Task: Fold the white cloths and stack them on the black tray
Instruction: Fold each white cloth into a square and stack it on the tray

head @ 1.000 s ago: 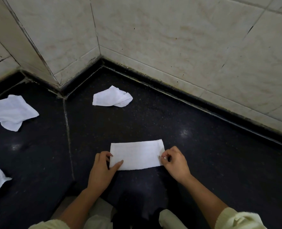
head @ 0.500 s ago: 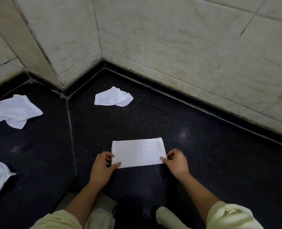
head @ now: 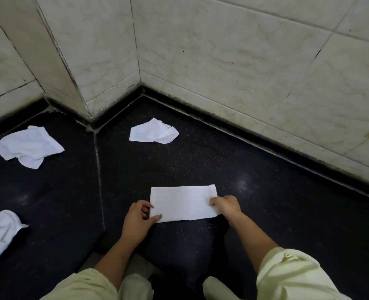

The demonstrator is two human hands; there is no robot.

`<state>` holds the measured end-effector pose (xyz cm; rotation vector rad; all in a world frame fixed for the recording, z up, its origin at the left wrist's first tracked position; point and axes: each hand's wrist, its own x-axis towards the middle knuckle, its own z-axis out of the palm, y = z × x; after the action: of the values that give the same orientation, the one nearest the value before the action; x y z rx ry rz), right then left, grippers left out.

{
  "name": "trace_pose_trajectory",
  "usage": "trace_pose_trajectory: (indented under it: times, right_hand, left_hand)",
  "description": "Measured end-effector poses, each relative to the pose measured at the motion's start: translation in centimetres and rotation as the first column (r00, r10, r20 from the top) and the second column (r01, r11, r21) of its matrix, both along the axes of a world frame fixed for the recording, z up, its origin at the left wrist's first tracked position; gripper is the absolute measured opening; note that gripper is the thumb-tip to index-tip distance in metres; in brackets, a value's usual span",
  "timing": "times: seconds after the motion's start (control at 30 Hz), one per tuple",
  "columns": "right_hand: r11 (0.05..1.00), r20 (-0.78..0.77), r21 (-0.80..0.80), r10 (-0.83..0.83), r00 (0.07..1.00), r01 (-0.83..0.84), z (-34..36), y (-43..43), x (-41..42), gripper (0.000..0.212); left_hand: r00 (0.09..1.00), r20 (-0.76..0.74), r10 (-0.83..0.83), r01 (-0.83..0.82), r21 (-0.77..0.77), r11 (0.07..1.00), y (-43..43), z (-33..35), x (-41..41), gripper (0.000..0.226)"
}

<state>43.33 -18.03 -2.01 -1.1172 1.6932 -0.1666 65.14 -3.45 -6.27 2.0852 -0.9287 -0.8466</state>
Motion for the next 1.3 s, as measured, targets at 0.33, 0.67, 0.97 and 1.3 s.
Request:
trace_pose_trajectory:
  times: [0.33, 0.67, 0.97, 1.3]
  right_hand:
    - [0.988, 0.138, 0.038, -0.153, 0.979, 0.149, 0.2, 0.4, -0.5, 0.023]
    - [0.99, 0.258, -0.043, -0.122, 0.958, 0.137, 1.6, 0.5, 0.5, 0.011]
    - [0.943, 0.216, -0.268, 0.256, 0.942, -0.195, 2.4, 2.4, 6.6, 0.02]
    - [0.879, -0.047, -0.231, 0.419, 0.907, -0.418, -0.6, 4.6, 12.3, 0.018]
  left_hand:
    - [1.0, -0.014, 0.003, -0.003, -0.001, 1.0, 0.0, -0.2, 0.3, 0.032]
    - [0.976, -0.203, 0.079, -0.09, -0.045, 0.995, 0.0, -0.3, 1.2, 0.019]
    - [0.974, -0.219, 0.051, -0.062, -0.043, 0.997, 0.1, -0.6, 1.6, 0.024]
    - [0.97, -0.24, 0.033, -0.052, -0.073, 0.996, 0.2, -0.9, 1.9, 0.023]
